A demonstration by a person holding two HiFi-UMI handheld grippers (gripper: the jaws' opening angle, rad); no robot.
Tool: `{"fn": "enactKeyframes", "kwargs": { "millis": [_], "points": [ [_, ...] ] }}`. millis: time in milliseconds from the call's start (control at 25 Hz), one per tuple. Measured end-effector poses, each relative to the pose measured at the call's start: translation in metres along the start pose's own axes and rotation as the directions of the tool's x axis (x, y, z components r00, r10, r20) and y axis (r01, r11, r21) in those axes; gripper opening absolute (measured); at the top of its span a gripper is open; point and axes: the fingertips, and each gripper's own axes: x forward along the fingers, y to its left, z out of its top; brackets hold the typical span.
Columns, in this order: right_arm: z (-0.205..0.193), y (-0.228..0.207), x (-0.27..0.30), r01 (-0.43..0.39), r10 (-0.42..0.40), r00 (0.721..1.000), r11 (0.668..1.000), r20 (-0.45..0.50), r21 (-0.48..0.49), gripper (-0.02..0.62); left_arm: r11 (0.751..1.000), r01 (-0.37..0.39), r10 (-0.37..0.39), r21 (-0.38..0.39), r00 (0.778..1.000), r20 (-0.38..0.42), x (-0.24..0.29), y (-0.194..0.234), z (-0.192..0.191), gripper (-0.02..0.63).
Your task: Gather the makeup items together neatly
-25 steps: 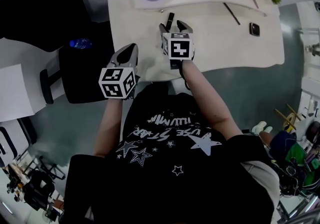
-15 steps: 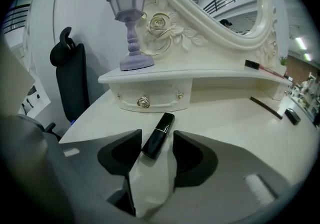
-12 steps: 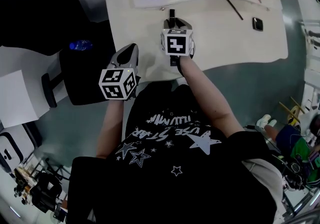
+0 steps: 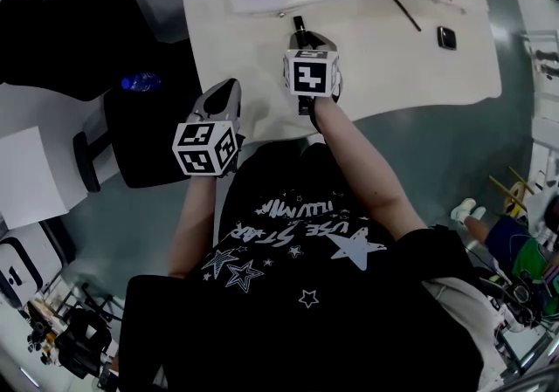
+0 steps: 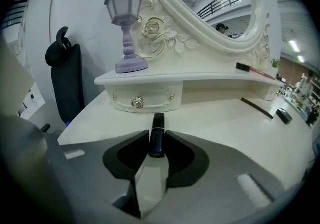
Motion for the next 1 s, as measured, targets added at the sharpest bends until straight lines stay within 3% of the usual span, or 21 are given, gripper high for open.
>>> {"fn": "enactKeyframes", "kwargs": {
  "millis": [480,1000],
  "points": [
    [-0.003,-0.052,-0.040,0.070,-0.069,0.995,0.998,0.066,-0.006,0.127,0.996,0.087,-0.086,0.028,0.996,-0.030,0.021,-0.030,-0.005,0.000],
    [-0.026,-0.119,-0.059,0.064,-0.064,0.995,0.998,0.071,-0.001,0.127,0.998,0.056,-0.057,-0.005,0.998,-0.017,0.040,-0.079,-0.009,0.000]
  ]
}}
